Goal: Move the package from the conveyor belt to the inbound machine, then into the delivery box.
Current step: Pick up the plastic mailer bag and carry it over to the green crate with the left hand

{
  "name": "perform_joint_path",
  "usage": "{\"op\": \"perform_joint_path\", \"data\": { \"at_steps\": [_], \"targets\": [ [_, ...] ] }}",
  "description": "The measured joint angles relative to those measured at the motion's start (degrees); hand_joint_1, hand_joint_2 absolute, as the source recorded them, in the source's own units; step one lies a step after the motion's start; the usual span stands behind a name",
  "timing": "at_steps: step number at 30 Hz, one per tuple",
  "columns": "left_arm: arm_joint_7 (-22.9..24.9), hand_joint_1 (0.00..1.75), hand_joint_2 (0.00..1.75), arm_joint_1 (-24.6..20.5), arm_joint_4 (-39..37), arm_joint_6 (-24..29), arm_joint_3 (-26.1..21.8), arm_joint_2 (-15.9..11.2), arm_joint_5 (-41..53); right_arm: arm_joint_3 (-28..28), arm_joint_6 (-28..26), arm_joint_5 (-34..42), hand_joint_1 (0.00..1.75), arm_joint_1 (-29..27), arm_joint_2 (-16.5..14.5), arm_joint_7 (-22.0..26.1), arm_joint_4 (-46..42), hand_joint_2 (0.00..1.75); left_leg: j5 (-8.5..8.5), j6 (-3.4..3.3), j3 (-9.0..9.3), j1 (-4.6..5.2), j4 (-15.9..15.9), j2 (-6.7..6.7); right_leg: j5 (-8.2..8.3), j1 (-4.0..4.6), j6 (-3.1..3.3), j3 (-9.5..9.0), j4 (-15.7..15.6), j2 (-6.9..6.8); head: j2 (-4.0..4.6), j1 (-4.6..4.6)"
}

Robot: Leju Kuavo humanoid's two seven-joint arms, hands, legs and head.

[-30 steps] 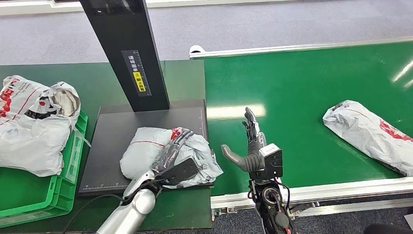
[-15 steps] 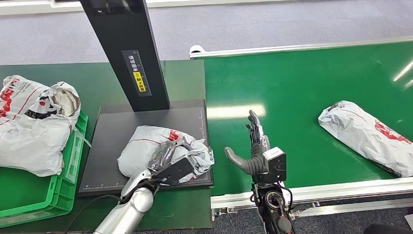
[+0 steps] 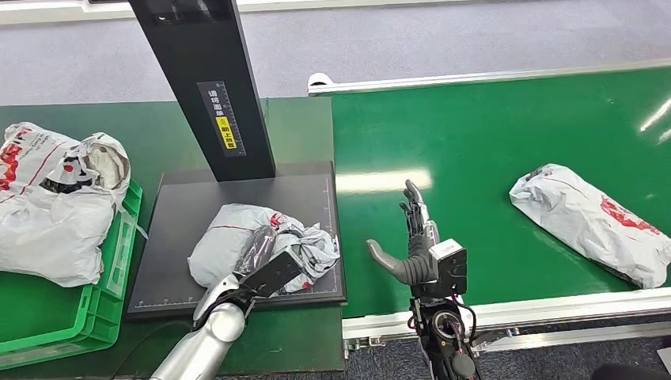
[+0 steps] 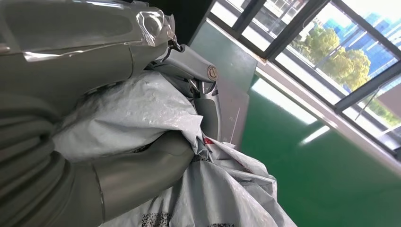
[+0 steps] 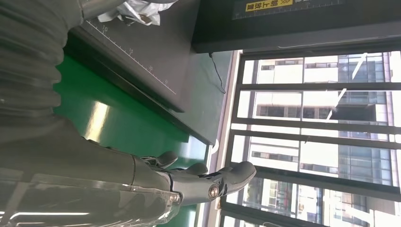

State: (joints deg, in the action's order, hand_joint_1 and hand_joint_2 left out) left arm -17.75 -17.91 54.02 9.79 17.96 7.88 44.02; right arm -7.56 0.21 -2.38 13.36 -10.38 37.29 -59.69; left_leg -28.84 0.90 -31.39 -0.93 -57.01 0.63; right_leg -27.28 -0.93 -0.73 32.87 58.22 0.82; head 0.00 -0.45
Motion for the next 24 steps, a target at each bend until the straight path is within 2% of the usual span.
{"op": "perform_joint_path", "data": {
  "at_steps": [7,14,19,21,24],
  "targets": [
    [-2.64,1.75,1.75,1.58,1.39,2.75,-0.54,-0.05,-1.82,0.14,0.86,0.30,0.00,-0.02,0.00,0.16,0.00,1.75,-0.01,0.00,-0.08,0.00,0.00,0.00,0.00,0.00,0.00,0.08,0.00,0.00,0.00,0.00],
    [-11.77,1.75,1.75,2.93,6.08,11.33,-1.37,0.22,-6.75,0.27,1.26,0.24,0.00,0.37,-0.05,0.57,0.03,1.75,0.00,0.00,-0.13,0.00,0.00,0.01,0.00,0.00,0.00,0.11,0.00,-0.01,0.00,0.00],
    [-13.59,1.75,1.75,3.21,8.44,13.16,-1.89,0.38,-7.54,0.28,1.39,0.24,0.00,0.78,-0.15,0.57,0.11,1.75,0.00,0.00,-0.14,0.00,0.00,0.01,0.00,0.00,0.00,0.12,0.00,-0.01,0.00,-0.01],
    [-16.78,1.75,1.75,3.55,9.43,17.20,-1.95,0.41,-9.26,0.28,1.51,0.24,0.00,0.83,-0.17,0.57,0.18,1.75,0.00,0.00,-0.15,0.00,0.00,0.01,0.00,0.00,0.00,0.13,0.00,-0.01,0.00,-0.01],
    [-21.38,1.75,1.75,4.34,13.29,26.43,-1.63,0.28,-13.58,0.28,1.65,0.36,0.00,0.96,-0.17,0.58,0.46,1.75,0.00,0.00,-0.18,0.00,0.00,0.01,0.00,0.00,0.00,0.15,0.00,-0.01,0.00,0.00]
  ]
}}
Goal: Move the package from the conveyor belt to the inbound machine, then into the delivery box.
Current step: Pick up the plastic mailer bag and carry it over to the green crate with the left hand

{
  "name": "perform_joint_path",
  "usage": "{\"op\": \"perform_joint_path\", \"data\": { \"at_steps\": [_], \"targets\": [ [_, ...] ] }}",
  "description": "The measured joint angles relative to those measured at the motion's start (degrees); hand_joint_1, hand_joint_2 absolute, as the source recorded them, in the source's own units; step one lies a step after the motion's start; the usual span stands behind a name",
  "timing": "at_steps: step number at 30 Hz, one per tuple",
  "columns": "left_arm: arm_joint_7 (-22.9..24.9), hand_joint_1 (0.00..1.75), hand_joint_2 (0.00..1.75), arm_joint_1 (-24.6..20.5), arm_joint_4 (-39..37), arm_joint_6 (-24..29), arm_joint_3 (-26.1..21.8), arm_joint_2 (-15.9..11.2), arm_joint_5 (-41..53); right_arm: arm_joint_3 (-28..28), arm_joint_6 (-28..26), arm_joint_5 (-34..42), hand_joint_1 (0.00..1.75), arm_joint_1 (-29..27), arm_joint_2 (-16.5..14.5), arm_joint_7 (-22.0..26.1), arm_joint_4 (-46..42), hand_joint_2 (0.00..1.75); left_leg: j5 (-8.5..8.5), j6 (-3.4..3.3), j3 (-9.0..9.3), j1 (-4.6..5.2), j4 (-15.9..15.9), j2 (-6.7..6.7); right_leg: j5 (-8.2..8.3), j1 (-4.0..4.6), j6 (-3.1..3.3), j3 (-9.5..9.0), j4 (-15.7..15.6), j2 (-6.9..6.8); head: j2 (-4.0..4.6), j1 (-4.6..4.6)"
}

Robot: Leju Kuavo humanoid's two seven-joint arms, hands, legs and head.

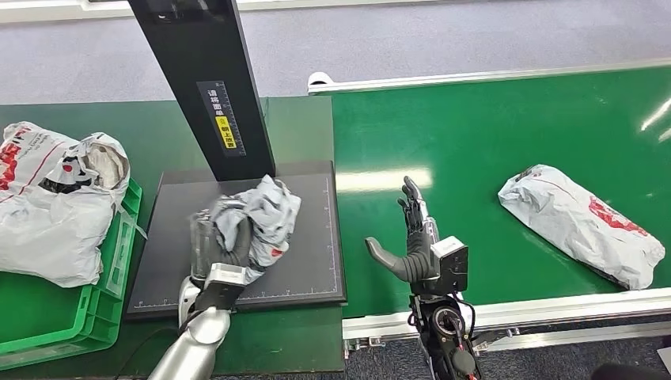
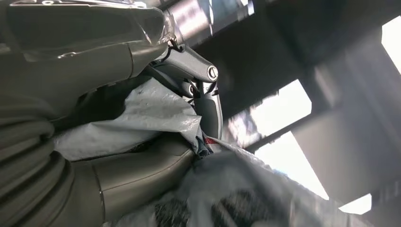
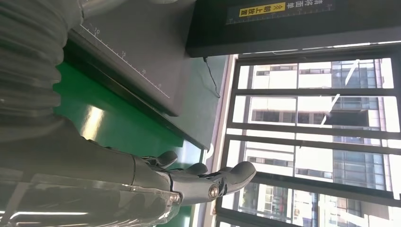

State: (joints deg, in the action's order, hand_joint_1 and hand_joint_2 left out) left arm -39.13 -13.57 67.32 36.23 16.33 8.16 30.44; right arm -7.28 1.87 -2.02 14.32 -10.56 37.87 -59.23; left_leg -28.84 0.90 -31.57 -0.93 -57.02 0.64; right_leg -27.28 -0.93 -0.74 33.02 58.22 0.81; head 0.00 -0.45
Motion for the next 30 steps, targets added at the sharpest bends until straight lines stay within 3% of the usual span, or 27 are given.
{"op": "perform_joint_path", "data": {
  "at_steps": [2,8,11,15,30],
  "targets": [
    [-0.62,1.75,1.75,0.79,4.18,2.85,0.03,0.05,0.60,0.00,0.01,0.24,0.00,0.11,0.00,0.10,0.26,1.75,0.00,0.00,-0.04,0.00,0.00,0.00,0.00,0.00,0.00,0.02,0.00,-0.01,0.00,0.00],
    [-0.83,1.75,1.75,3.18,18.66,3.47,-3.11,2.29,6.77,-0.08,-0.16,1.28,0.00,0.20,0.02,0.99,1.33,1.75,0.00,0.00,-0.08,0.00,0.00,-0.01,0.00,0.00,0.00,0.07,0.00,0.01,0.00,-0.01],
    [-0.87,1.75,1.75,3.66,22.98,3.52,-4.72,2.91,0.93,-0.22,-0.57,1.71,0.00,0.24,0.02,1.37,1.87,1.75,0.00,0.00,-0.08,0.00,0.00,0.00,0.00,0.00,0.00,0.06,0.00,-0.01,0.00,0.00],
    [-0.87,1.75,1.75,4.16,24.47,3.58,-5.25,2.55,-11.69,-0.48,-0.88,2.02,0.00,0.58,0.03,1.78,2.59,1.75,0.01,0.00,-0.07,-0.02,0.00,0.00,0.00,0.02,0.00,0.07,0.00,-0.01,0.00,0.01],
    [-0.87,1.75,1.75,4.78,25.07,3.58,-5.79,1.61,-16.38,-1.22,-1.62,2.04,0.00,1.73,0.01,1.97,4.13,1.75,0.01,-0.01,-0.09,-0.01,0.00,0.00,0.00,0.00,0.00,0.08,0.00,0.00,0.00,-0.01]
  ]
}}
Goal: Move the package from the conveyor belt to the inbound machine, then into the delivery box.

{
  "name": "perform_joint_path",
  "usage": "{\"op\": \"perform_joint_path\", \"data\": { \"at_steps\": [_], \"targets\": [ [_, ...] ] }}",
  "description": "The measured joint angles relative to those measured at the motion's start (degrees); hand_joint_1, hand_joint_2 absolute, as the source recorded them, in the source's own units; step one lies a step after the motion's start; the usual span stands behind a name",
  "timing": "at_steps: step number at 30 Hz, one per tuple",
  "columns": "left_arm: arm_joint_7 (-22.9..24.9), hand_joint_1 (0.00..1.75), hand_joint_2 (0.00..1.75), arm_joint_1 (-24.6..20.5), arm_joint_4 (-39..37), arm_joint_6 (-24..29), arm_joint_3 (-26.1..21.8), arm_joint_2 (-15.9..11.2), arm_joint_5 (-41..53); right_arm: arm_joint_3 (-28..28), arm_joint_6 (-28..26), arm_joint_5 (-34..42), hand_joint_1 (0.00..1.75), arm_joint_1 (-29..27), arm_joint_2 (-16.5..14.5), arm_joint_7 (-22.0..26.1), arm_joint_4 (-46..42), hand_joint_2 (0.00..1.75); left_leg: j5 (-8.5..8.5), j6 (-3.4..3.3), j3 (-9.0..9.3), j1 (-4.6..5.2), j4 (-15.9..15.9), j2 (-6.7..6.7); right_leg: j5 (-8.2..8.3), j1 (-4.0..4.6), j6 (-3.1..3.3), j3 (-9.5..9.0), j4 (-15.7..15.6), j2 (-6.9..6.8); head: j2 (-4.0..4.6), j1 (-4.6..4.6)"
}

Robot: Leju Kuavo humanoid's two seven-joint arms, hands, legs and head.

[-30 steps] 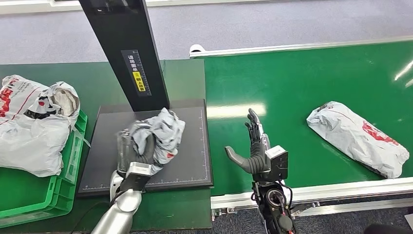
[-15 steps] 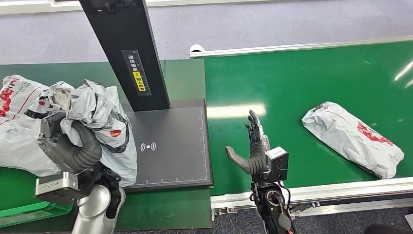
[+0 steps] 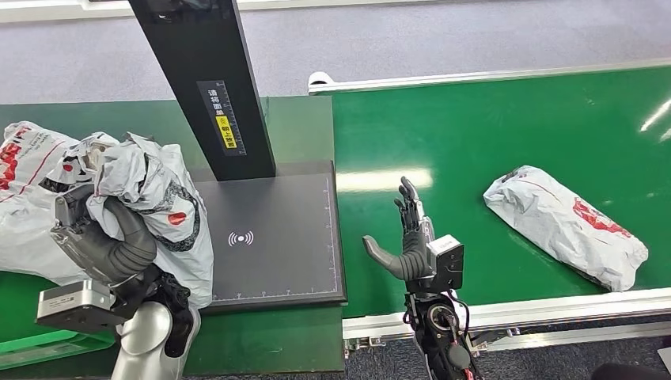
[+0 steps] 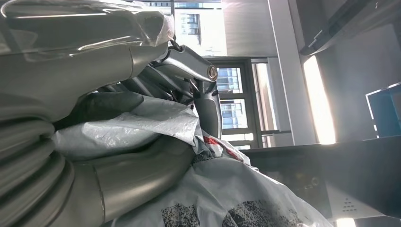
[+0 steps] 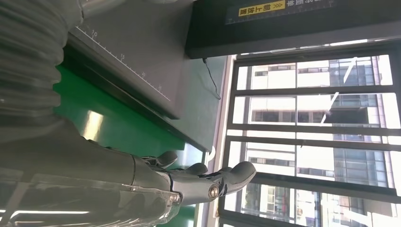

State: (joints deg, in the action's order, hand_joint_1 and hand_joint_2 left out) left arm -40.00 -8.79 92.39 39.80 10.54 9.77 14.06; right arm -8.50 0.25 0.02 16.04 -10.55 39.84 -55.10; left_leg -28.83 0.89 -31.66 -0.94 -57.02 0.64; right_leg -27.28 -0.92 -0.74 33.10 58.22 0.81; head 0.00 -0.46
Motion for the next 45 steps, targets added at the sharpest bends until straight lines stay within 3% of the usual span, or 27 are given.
{"op": "perform_joint_path", "data": {
  "at_steps": [8,17,24,29,36,45],
  "targets": [
    [0.00,1.75,1.75,0.81,-0.61,0.00,-1.87,0.49,-0.28,-0.10,-0.92,0.48,0.00,-0.12,0.05,0.05,0.04,1.75,0.00,0.00,0.01,0.00,0.00,-0.01,0.00,0.00,0.00,0.00,0.00,0.00,0.00,0.01],
    [-0.01,1.75,1.75,1.23,7.31,0.00,-11.86,5.31,3.29,-0.95,-1.06,0.80,0.00,-0.58,0.12,0.15,0.34,1.75,0.00,0.00,-0.01,0.00,0.00,-0.01,0.00,0.00,0.00,0.01,0.01,0.00,0.00,0.00],
    [-0.01,1.75,1.75,1.38,12.03,0.00,-15.92,7.21,2.98,-1.48,-1.09,0.99,0.00,-0.57,0.11,0.16,0.52,1.75,0.01,0.00,0.00,0.00,0.00,-0.01,0.00,0.00,0.00,-0.01,0.01,0.00,0.00,0.00],
    [-0.01,1.75,1.75,1.33,16.81,0.00,-19.09,7.87,3.99,-1.94,-1.16,1.00,0.00,-0.58,0.12,0.16,0.52,1.75,0.01,0.00,0.00,-0.01,0.00,-0.01,0.00,0.01,0.00,0.01,0.01,0.01,0.00,0.00],
    [-0.02,1.75,1.75,-0.90,25.17,-0.02,-24.32,8.57,14.15,-2.22,-1.61,1.08,0.00,-1.28,0.12,-0.04,0.39,1.75,0.00,0.00,0.00,0.00,0.00,-0.01,0.00,0.00,0.00,0.00,0.00,0.01,0.00,-0.01],
    [-0.02,1.75,1.75,-2.87,29.01,-0.02,-28.62,8.95,17.86,-2.23,-1.84,1.09,0.00,-1.92,0.12,-0.28,-0.05,1.75,0.01,0.00,0.04,0.00,0.00,-0.01,0.00,0.00,0.00,-0.02,0.01,0.01,0.00,0.00]
  ]
}}
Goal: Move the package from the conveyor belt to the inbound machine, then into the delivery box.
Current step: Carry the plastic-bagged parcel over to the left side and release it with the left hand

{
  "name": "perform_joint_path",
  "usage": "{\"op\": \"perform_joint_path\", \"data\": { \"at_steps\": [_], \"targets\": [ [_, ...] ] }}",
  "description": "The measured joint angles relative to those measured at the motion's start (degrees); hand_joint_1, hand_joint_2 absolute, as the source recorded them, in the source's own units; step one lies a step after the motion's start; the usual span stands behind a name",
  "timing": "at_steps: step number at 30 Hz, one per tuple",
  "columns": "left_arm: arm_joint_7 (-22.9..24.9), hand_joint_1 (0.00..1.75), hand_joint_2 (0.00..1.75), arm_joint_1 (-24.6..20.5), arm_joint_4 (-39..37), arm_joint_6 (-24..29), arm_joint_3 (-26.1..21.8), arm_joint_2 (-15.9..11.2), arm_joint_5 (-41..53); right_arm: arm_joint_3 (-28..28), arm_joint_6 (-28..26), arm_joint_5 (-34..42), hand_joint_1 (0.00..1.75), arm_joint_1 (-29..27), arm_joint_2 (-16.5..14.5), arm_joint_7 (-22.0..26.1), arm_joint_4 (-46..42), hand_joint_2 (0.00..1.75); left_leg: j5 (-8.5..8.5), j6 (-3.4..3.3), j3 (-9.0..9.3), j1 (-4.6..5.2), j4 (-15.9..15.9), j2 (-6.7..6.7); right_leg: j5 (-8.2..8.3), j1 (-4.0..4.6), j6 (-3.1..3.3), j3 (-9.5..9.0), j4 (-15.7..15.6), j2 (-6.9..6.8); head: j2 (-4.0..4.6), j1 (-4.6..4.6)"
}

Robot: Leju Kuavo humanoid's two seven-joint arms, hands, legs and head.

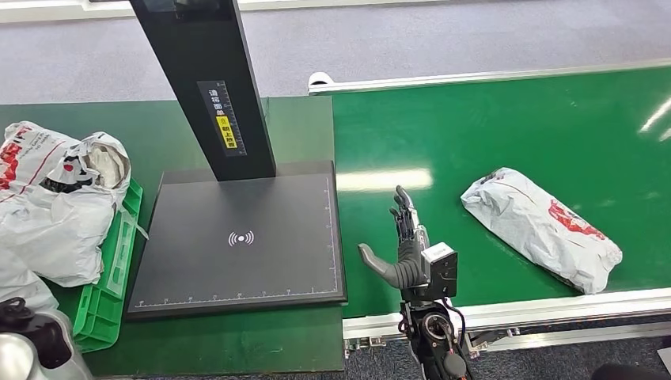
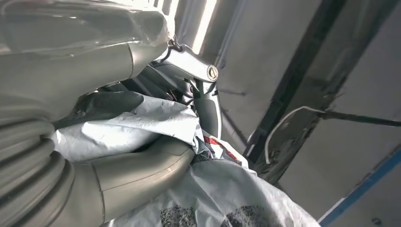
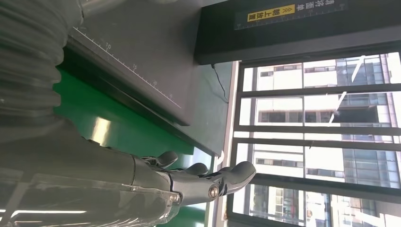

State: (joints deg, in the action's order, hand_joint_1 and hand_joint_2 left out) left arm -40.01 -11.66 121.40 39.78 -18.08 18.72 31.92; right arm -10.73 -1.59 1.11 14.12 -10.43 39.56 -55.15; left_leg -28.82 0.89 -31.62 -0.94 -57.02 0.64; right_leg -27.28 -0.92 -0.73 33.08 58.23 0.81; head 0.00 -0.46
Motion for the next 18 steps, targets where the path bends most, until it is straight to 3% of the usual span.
{"op": "perform_joint_path", "data": {
  "at_steps": [10,18],
  "targets": [
    [0.01,1.75,1.75,-2.60,-3.33,-0.01,-6.35,-0.31,8.92,0.09,-1.56,0.13,0.00,-1.85,0.08,-0.98,-2.62,1.75,0.00,0.00,0.01,0.01,0.00,0.00,0.00,-0.01,0.00,0.02,-0.01,-0.01,0.00,-0.01],
    [2.98,1.75,1.75,-4.93,-29.18,-0.13,-13.10,-0.75,23.76,0.62,-0.55,-1.69,0.00,-2.62,0.20,-2.66,-5.41,1.75,0.03,0.02,0.16,0.00,0.00,-0.18,0.07,0.00,0.07,-0.07,0.00,0.11,0.00,-0.01]
  ]
}}
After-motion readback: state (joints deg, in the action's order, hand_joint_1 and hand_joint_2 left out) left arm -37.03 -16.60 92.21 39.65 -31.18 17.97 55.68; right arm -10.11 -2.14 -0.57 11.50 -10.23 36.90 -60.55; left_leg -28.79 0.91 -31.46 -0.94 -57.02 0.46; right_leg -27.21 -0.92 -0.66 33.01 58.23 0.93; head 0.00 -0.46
